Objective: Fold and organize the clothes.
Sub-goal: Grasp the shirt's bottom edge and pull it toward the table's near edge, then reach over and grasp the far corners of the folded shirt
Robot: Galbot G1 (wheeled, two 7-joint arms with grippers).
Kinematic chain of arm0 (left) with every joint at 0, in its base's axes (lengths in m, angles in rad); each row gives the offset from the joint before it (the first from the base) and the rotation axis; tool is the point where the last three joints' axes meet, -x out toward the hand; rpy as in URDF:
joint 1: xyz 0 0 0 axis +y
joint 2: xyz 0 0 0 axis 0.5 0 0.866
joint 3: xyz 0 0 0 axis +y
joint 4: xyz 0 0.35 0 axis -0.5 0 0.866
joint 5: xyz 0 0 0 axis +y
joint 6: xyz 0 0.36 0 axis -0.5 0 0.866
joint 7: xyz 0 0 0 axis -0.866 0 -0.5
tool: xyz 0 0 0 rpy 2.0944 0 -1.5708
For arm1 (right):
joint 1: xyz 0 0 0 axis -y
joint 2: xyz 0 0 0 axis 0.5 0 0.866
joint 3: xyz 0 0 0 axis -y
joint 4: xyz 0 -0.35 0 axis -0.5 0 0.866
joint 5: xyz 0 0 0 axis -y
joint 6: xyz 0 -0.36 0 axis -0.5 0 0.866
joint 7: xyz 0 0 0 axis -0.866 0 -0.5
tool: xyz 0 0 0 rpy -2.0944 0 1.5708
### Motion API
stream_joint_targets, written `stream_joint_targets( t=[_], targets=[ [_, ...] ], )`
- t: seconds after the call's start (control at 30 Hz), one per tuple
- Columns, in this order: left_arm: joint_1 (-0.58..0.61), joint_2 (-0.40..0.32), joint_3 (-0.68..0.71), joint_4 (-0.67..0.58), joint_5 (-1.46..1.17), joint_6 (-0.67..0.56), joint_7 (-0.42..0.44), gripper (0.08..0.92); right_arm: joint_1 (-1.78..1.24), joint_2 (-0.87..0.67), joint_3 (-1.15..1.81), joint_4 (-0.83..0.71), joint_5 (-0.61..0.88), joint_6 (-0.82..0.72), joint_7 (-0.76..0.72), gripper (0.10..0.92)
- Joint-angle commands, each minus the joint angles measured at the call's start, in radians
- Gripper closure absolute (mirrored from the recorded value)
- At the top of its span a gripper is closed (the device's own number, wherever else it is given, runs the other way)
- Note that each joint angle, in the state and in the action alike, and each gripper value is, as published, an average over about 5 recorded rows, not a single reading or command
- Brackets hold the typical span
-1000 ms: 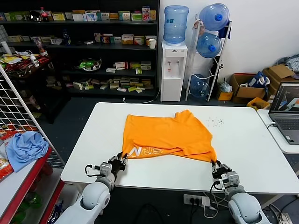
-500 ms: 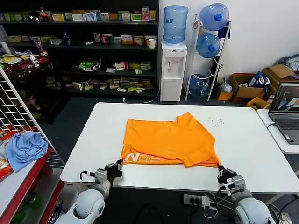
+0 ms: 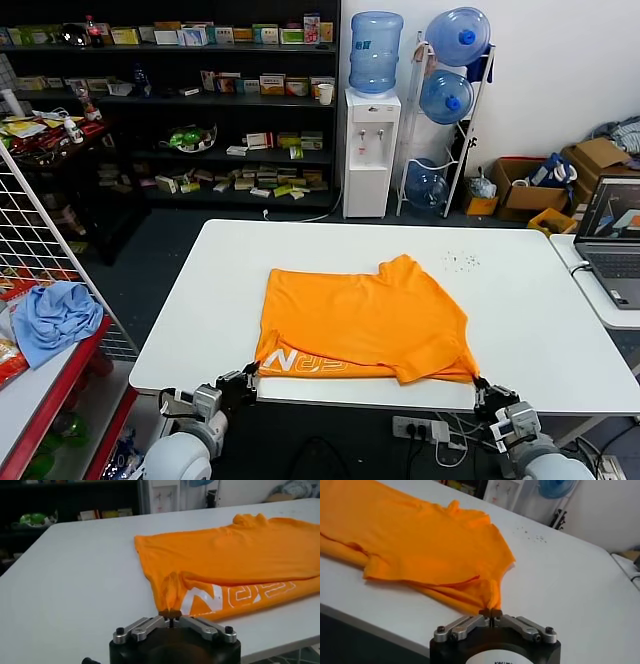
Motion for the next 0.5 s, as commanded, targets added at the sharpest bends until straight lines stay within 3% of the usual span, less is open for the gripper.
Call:
stream_joint_targets(
  t=[0.03, 0.3, 0.5],
  targets=[
    [0.06, 0.032, -0.012, -0.13, -0.014, 0.036, -0.034, 0.869, -0.076, -0.02, 0.01, 0.085, 0.025, -0.025, 0.013, 0.892],
    [0.042, 0.045, -0.02, -0.155, -0.028, 0.075, -0.041, 0.643, -0.016, -0.045, -0.021, 0.123, 0.102, 0.007, 0.076, 0.688],
    [-0.077, 0.012, 0.003, -0.091, -0.019, 0.014, -0.031, 0.47, 0.128, -0.083, -0.051, 0.055, 0.205, 0.104, 0.105, 0.515]
  ],
)
